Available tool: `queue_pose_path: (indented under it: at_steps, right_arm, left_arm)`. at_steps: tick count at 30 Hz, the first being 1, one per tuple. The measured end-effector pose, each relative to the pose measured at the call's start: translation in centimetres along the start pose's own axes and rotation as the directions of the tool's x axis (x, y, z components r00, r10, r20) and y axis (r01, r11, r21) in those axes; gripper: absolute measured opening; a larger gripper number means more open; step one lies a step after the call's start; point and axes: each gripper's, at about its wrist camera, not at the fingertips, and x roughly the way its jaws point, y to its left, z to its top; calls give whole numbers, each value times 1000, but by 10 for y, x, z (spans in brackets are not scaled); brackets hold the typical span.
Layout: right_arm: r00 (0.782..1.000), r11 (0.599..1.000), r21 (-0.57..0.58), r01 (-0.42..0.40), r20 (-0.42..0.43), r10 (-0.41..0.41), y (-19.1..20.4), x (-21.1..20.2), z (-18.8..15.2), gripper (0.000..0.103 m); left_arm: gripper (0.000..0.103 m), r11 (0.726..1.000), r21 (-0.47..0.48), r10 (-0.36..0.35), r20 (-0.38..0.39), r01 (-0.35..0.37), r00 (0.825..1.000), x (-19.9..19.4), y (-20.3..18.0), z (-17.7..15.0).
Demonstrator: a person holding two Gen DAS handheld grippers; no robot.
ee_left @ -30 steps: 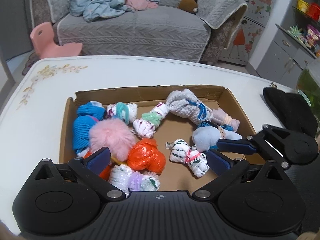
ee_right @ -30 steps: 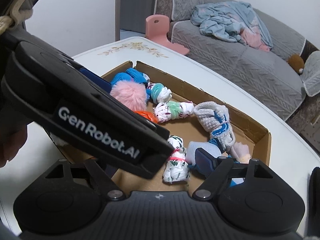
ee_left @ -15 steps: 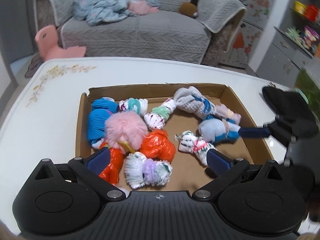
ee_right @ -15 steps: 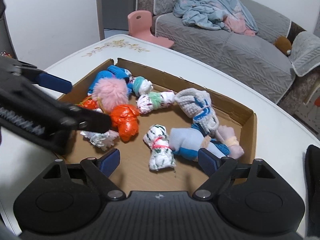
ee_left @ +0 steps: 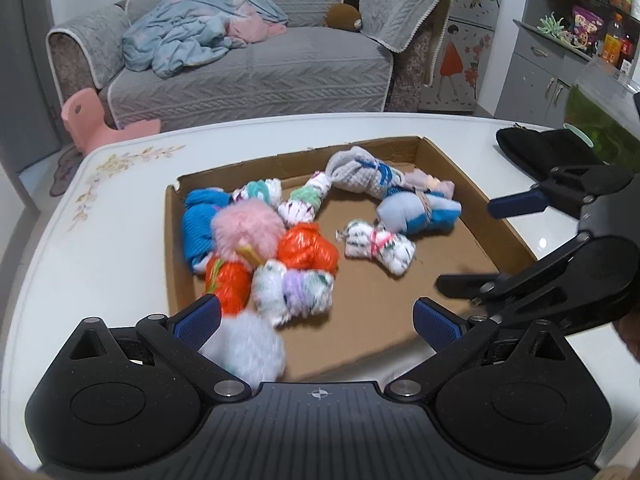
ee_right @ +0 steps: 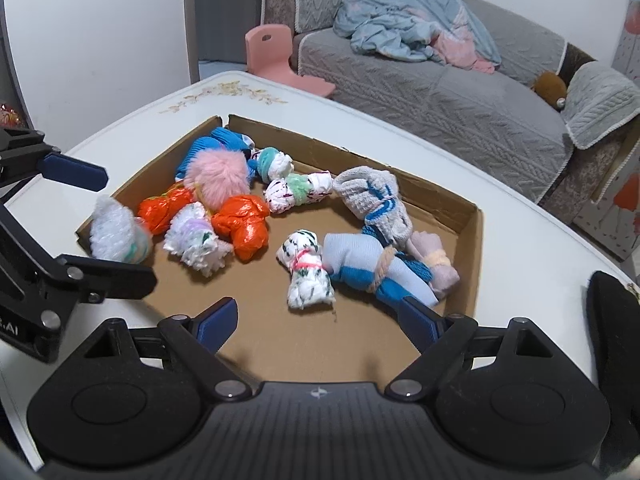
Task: Organize objects
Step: 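Lift both open tools away from the tray toward the remaining bundles, then grasp clear plastic bundle with left tool while right tool grasps white striped bundle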
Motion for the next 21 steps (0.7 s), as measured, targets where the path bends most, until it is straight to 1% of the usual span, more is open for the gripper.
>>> queue_pose_path:
  at_steps: [6,11,14,17,19,20,21]
  right_arm:
    - [999,1000,24,-9,51,8,3,-34,-31,88]
    - [995,997,63,-38,95,32,10,-57,-66,89]
    - [993,994,89,-65,109,55,15,-59,-85,89]
    - [993,993,100,-57,105,46,21,-50,-96,83]
    - [993,988,132,-83,95,71,21,-42,-100,75]
    - [993,986,136,-92,84,81,21,-37,-100,62]
    - [994,988,129,-90,77,80,23,-34,-101,52]
  left_arm:
    - [102,999,37,5,40,-7,999,-34,-4,-37]
    - [102,998,49,-45,61,42,997,-53,-17,-87]
    - [102,992,55,-112,58,109,992,-53,-35,-115]
    - [102,981,105,-172,67,164,983,-47,-60,-131]
    - [102,973,153,-183,60,172,981,-36,-77,-137]
    - [101,969,178,-186,61,173,981,-29,-85,-138]
    - [101,965,196,-189,65,173,980,-23,-92,-141]
